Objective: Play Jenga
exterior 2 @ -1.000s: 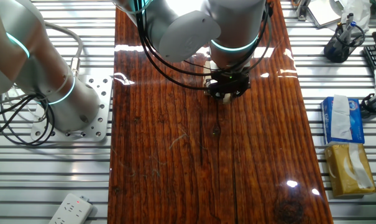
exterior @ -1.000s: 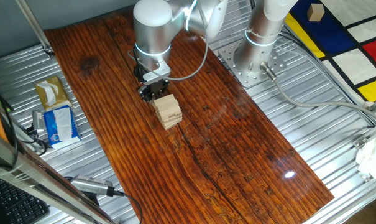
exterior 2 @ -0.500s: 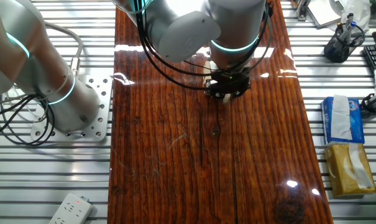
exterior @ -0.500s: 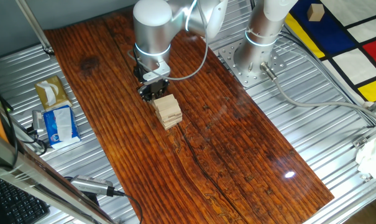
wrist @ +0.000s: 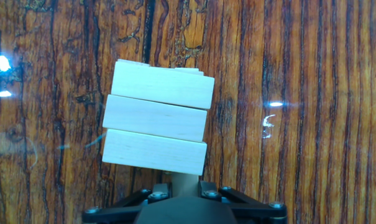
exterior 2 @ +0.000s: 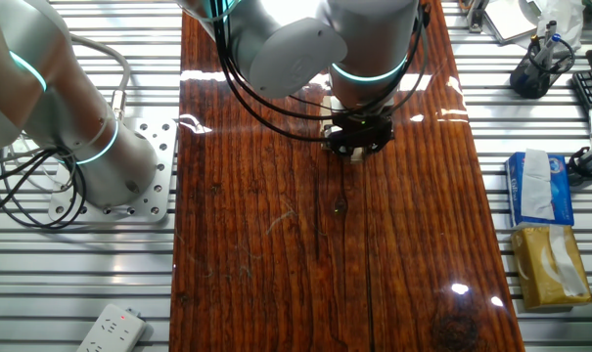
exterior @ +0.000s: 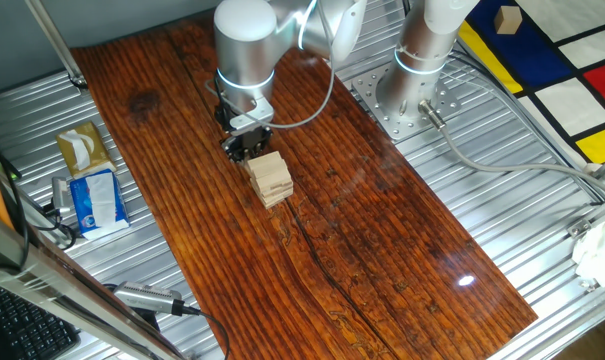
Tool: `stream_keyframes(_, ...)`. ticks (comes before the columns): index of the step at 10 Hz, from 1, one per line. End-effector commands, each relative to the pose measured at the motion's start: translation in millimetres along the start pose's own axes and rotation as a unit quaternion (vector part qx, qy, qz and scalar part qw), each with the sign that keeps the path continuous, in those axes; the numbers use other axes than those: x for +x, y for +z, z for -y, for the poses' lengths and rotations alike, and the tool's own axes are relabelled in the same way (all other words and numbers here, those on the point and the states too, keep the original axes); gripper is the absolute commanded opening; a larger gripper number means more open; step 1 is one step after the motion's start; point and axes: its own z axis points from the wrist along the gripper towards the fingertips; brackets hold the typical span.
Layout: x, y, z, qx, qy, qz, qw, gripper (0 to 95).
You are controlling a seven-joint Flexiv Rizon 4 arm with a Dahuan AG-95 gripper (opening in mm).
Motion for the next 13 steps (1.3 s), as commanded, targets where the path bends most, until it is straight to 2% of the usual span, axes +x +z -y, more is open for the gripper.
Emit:
stream_keyframes(1,-0.4,-0.4,-0.2,-0.001,0.0,0.0,1.0,0.0)
stream_keyframes(7,-0.4,-0.2,-0.2,-0.003,0.002,0.0,1.0,0.0)
stream_keyframes(13,-0.5,-0.1,-0.2,-0.004,0.002,-0.007,1.0,0.0)
